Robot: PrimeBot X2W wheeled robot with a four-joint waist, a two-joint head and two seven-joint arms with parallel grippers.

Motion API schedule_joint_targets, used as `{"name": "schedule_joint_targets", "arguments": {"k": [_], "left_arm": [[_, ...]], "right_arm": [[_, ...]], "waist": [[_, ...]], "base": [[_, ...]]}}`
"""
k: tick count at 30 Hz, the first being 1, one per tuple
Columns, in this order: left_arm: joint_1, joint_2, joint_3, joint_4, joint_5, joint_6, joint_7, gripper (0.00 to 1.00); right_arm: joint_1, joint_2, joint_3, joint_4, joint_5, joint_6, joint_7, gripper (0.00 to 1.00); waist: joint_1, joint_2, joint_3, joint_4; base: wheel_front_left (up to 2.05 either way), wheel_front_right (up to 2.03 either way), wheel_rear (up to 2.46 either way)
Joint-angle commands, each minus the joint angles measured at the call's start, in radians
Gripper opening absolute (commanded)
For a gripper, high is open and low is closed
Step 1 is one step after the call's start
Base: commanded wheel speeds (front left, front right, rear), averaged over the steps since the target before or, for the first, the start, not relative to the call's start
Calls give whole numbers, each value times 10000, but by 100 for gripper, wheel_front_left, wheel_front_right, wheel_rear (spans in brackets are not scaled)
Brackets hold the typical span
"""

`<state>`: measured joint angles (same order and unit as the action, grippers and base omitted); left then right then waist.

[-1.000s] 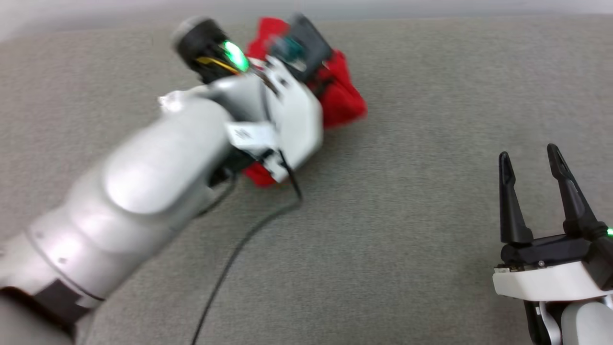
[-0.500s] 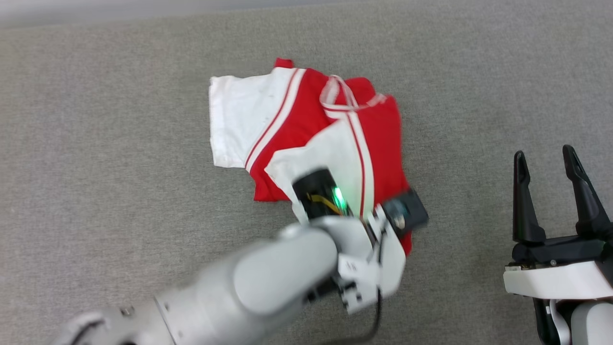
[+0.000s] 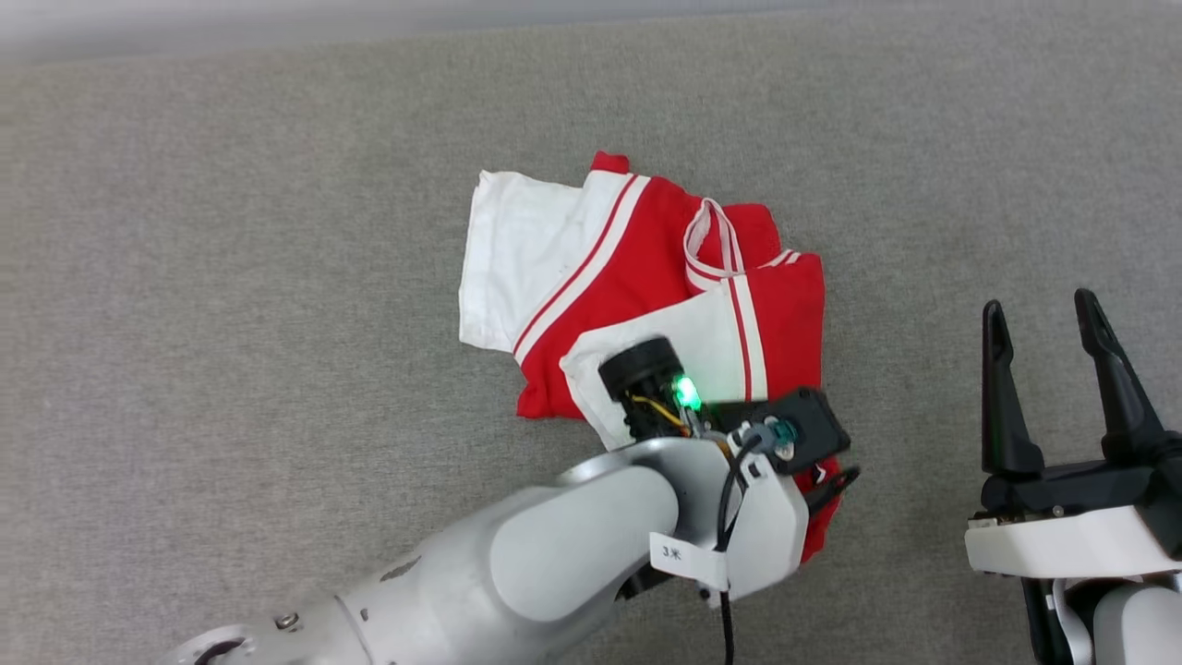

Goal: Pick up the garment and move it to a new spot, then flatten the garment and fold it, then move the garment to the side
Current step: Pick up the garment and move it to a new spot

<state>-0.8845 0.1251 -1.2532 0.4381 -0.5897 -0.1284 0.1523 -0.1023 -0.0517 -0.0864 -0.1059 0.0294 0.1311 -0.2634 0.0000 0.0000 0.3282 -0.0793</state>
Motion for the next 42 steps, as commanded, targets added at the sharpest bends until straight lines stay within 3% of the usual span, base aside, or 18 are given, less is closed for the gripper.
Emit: {"name": "schedule_joint_targets", "arguments": {"k": [1,7,14,24,29,36,42], "left_arm": [[-128,-142,227,162,166,176,-721,100],[-125,-248,881,327,249,802,-2242,100],[362,250,1948,346,179,1995,-3787,100],[2026,1691,4193,-813,509,3703,-4189,100],[3403,2250,5602,-1839,1067,4266,-4176,100],[5398,2513,7413,-2776,1692,4365,-4177,100],[6886,2245,8582,-3261,2255,4101,-4178,100]], "right_arm": [[154,24,23,43,-20,-7,-21,100],[432,26,37,125,-105,-7,-21,100],[790,25,23,189,-132,-7,-21,100],[1159,23,1,237,-109,-7,-21,100],[1287,23,43,281,-12,-7,-21,100],[1465,23,107,325,107,-7,-21,100],[1683,23,154,374,201,-7,-21,100]], "waist": [[0,0,-371,139],[0,0,-924,349],[0,0,-1547,674],[0,0,-2106,1056],[0,0,-2339,1234],[0,0,-2605,1363],[0,0,-2847,1417]], "base": [[0,0,0],[0,0,0],[0,0,0],[0,0,0],[0,0,0],[0,0,0],[0,0,0]]}}
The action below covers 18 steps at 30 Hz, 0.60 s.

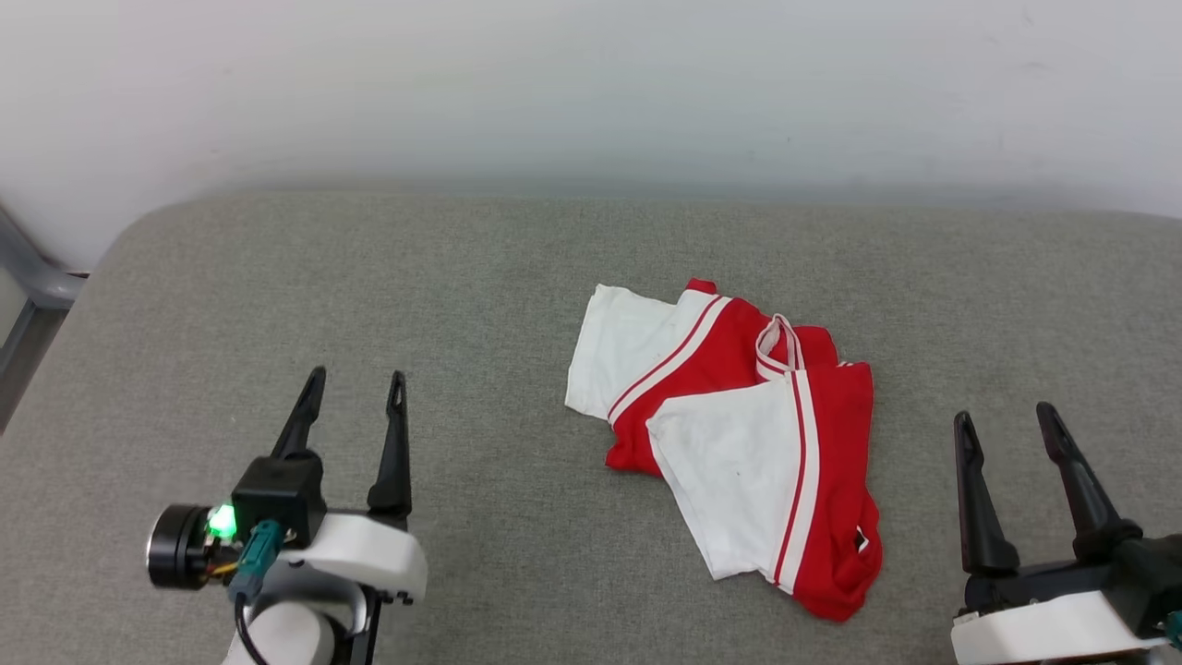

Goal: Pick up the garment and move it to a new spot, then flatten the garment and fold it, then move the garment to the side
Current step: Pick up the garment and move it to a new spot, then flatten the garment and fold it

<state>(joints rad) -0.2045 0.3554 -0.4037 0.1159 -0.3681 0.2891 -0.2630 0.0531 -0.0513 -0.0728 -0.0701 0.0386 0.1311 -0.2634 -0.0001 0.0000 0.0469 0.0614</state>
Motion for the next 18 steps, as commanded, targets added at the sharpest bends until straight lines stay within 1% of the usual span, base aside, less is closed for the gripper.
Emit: {"name": "schedule_joint_targets", "arguments": {"k": [1,6,9,11,18], "left_arm": [[300,-109,229,-47,118,-156,-25,100],[1205,-545,928,-192,557,-501,-25,100],[1601,-808,1321,-140,788,-802,-25,100],[1864,-1066,1434,-219,1015,-865,-25,100],[2070,-1516,2015,-3,1486,-1564,-26,100]], "right_arm": [[151,19,26,33,114,-7,-21,100],[338,20,90,156,260,-7,-20,100],[428,20,116,227,366,-7,-20,100],[517,20,131,281,415,-7,-20,100],[684,20,129,419,539,-7,-20,100]], "waist": [[1,0,-73,15],[1,0,-229,20],[1,0,-288,32],[1,0,-341,50],[1,0,-359,130]], "base": [[0,0,0],[0,0,0],[0,0,0],[0,0,0],[0,0,0]]}}
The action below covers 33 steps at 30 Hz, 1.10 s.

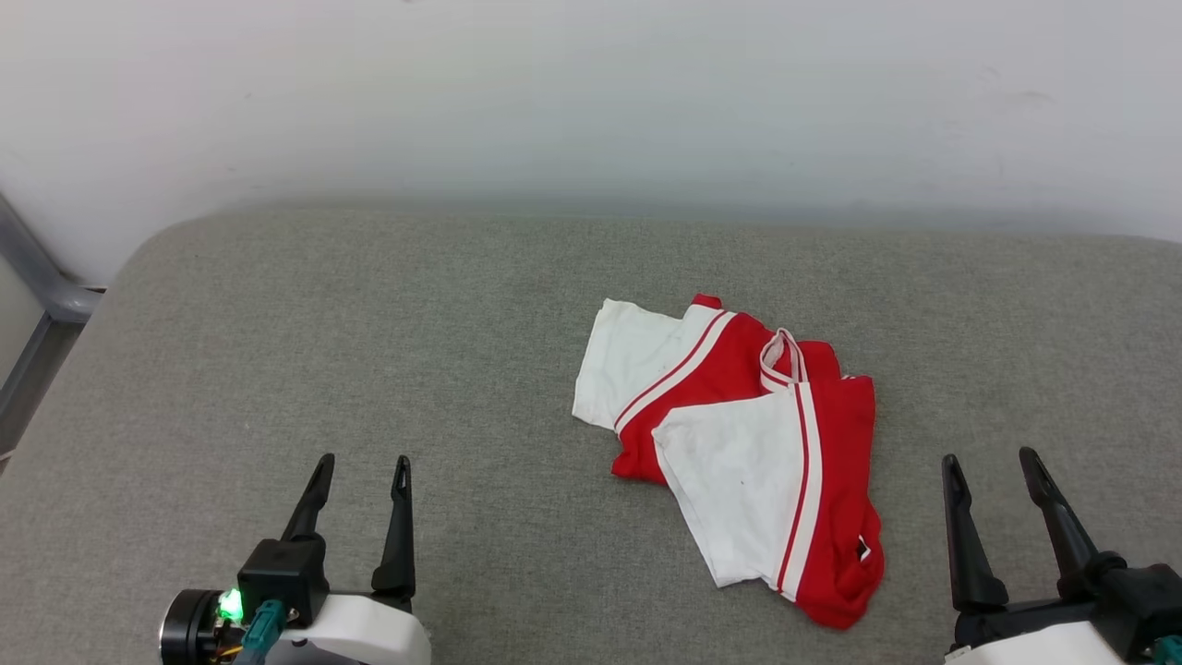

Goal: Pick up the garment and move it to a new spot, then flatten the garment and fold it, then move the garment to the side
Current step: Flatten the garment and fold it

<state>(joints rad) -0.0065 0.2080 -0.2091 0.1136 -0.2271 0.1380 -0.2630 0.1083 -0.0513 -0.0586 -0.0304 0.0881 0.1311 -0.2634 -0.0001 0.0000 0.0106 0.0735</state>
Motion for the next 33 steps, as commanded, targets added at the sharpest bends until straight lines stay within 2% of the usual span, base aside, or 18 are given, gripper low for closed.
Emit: {"name": "schedule_joint_targets", "arguments": {"k": [1,10,21,28,33], "left_arm": [[100,-111,138,48,143,-136,-26,100],[219,-523,636,276,678,-657,-26,100],[233,-800,1051,403,1074,-1025,-26,100],[115,-964,1223,510,1270,-1198,-26,100],[6,-1070,1370,521,1347,-1276,-26,100]], "right_arm": [[156,20,-5,64,47,-7,-20,100],[266,20,10,236,86,-7,-20,100],[229,20,-1,249,84,-7,-20,100],[-373,21,119,-237,-348,-7,-20,100],[-1448,-119,529,-816,-845,-7,-20,100]], "waist": [[1,0,-1,16],[1,0,-50,49],[1,0,-89,75],[1,0,-86,173],[1,0,41,200]], "base": [[0,0,0],[0,0,0],[0,0,0],[0,0,0],[0,0,0]]}}
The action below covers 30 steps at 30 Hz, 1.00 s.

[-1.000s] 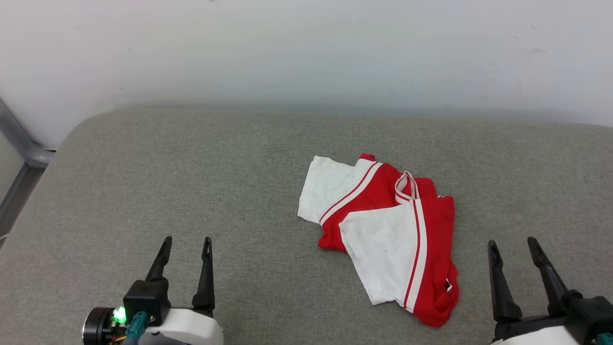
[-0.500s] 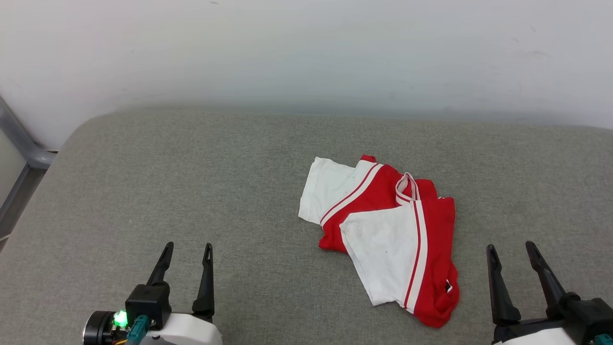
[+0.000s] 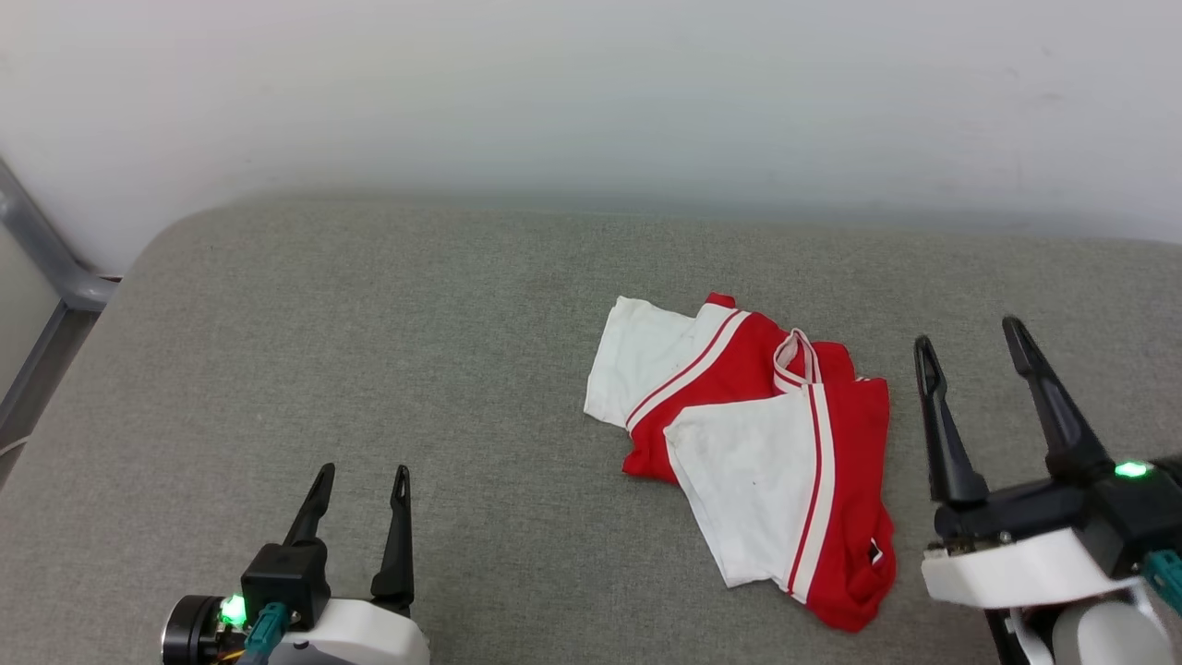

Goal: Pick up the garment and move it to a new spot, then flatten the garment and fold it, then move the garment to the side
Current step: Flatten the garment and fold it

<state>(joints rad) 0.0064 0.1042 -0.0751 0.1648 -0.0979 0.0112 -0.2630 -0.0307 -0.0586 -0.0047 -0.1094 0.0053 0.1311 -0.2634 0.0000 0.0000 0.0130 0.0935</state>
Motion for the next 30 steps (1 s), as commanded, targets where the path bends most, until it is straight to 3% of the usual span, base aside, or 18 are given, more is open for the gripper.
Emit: {"name": "schedule_joint_targets", "arguments": {"k": [1,7,10,21,25,30], "left_arm": [[-140,-48,45,11,79,-31,-26,100],[-269,-164,115,47,162,-123,-26,100],[-309,-222,162,61,157,-164,-26,100],[-608,-379,292,19,217,-269,-26,100],[-765,-425,295,10,207,-308,-26,100],[-995,-478,244,1,165,-345,-26,100]], "right_arm": [[-304,-198,118,-41,-56,-7,-20,100],[-1890,-1495,1528,501,377,-7,-5,100],[-2611,-2306,2711,708,794,-7,601,100],[-4788,-5435,7740,474,3785,-8,5222,100],[-5516,-6276,9266,297,4831,-10,6714,100],[-6237,-6775,10746,373,5534,-8,7984,100]], "waist": [[0,0,51,8],[0,0,219,99],[0,0,303,136],[0,0,815,253],[0,0,1121,357],[0,0,1611,543]], "base": [[0,0,0],[0,0,0],[0,0,0],[0,0,0],[0,0,0],[0,0,0]]}}
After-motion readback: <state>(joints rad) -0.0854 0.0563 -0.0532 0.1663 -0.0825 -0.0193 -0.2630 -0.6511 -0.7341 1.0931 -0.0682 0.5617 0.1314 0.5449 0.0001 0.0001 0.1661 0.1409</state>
